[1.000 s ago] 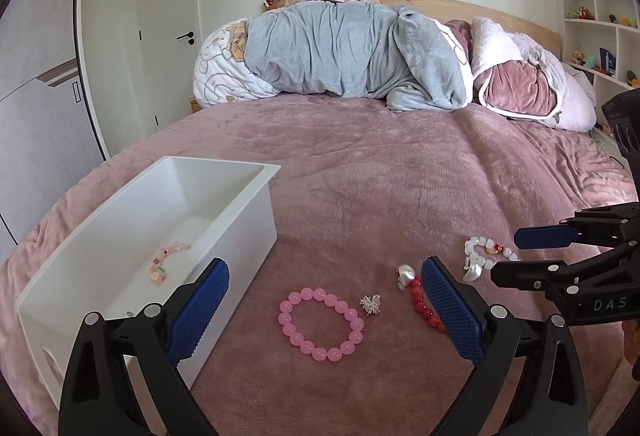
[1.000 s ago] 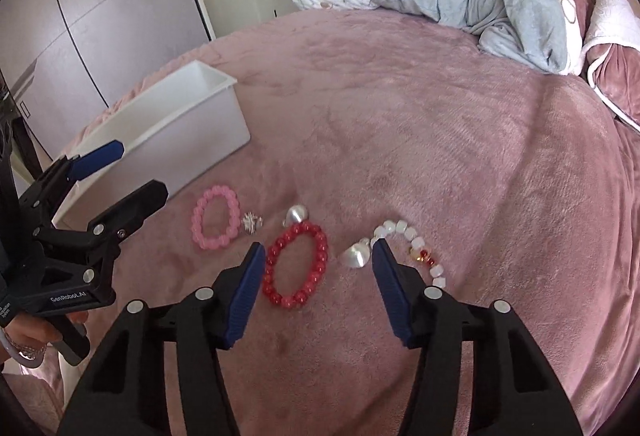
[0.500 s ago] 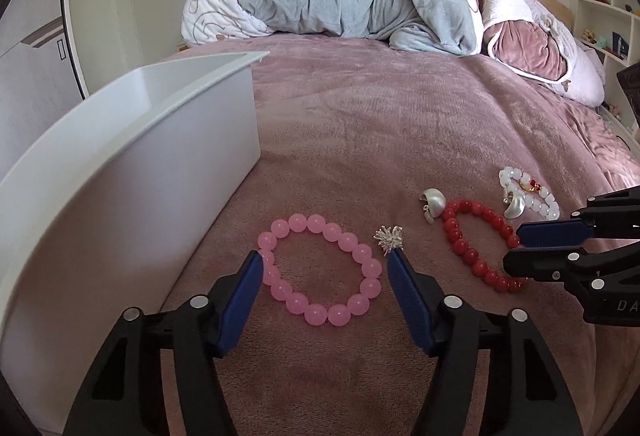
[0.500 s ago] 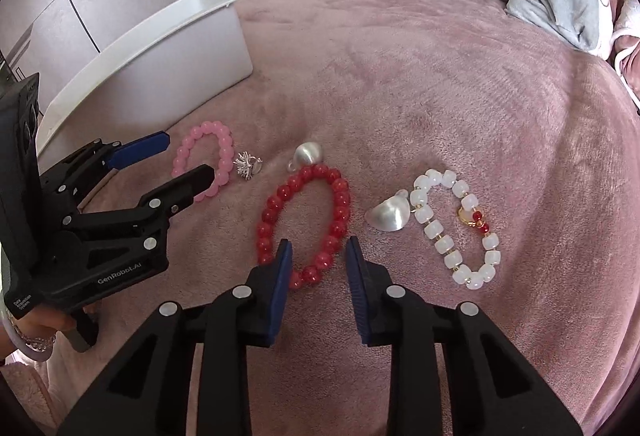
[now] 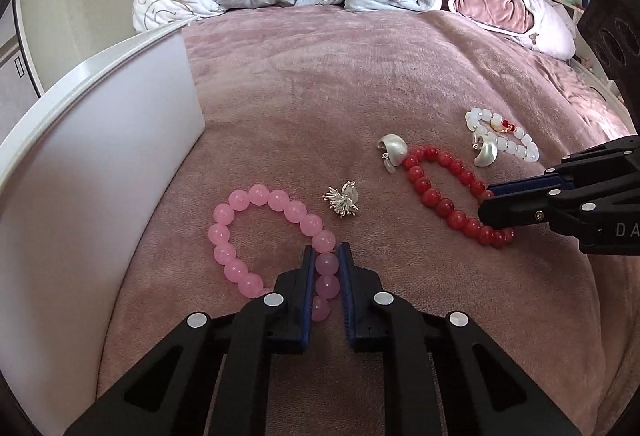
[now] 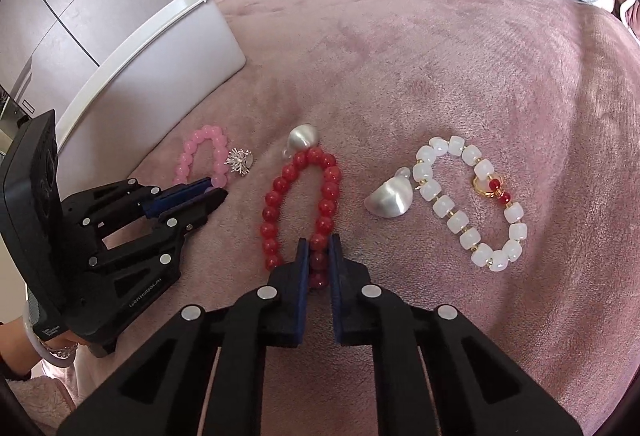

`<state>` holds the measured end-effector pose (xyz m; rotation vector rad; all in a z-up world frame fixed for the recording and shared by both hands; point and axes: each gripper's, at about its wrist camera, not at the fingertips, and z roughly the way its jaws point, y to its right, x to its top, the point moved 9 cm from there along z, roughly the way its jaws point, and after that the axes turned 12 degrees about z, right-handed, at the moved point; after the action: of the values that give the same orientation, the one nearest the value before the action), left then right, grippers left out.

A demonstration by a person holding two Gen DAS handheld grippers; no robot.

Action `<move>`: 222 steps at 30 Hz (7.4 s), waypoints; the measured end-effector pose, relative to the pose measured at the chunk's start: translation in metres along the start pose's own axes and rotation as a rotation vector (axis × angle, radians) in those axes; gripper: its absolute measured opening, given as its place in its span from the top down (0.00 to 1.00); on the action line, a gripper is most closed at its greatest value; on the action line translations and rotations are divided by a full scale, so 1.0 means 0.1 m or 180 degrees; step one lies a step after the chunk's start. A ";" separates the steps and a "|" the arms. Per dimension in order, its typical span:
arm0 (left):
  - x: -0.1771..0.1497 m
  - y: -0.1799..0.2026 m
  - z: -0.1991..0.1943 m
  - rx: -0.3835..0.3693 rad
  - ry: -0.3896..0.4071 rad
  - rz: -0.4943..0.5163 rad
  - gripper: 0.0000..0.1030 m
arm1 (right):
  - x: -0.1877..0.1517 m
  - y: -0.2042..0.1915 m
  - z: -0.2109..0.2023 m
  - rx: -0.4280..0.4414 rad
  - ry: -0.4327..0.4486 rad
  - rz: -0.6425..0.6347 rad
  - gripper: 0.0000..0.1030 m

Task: Organize jewelry
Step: 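Grasp the pink bead bracelet with the left tool while the right tool grasps the red bead bracelet, then carry both bracelets over the white bin and open both tools, then move both tools back toward the silver pieces, then grasp the silver flower brooch with the left tool while the right tool grasps a silver shell pendant, then carry both pieces over the white bin and open both tools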

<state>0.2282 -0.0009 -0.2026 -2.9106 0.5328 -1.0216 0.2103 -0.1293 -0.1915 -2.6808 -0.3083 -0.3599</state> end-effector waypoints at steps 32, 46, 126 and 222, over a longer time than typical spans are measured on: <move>0.62 -0.87 -1.59 -0.0042 0.0549 -0.0367 0.84 | 1.10 -1.15 -1.26 0.0242 0.0924 -0.0334 0.90; 0.59 -2.20 -1.73 0.0303 0.0405 -0.0910 0.84 | 2.01 -2.59 -1.01 0.0516 0.0845 -0.0631 0.90; 0.49 -0.14 -0.50 0.0175 0.0337 -0.0155 0.25 | 0.19 0.05 -0.13 -0.0319 0.0063 -0.0166 0.48; -0.41 -2.34 -0.90 0.0594 -0.0532 -0.0200 0.76 | 1.35 -2.61 1.26 -0.0288 -0.0492 -0.0789 0.75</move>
<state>0.2166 0.2418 -0.1283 -2.8266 0.3225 -0.7767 0.2931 0.1779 -0.1658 -2.7701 -0.6901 -0.2437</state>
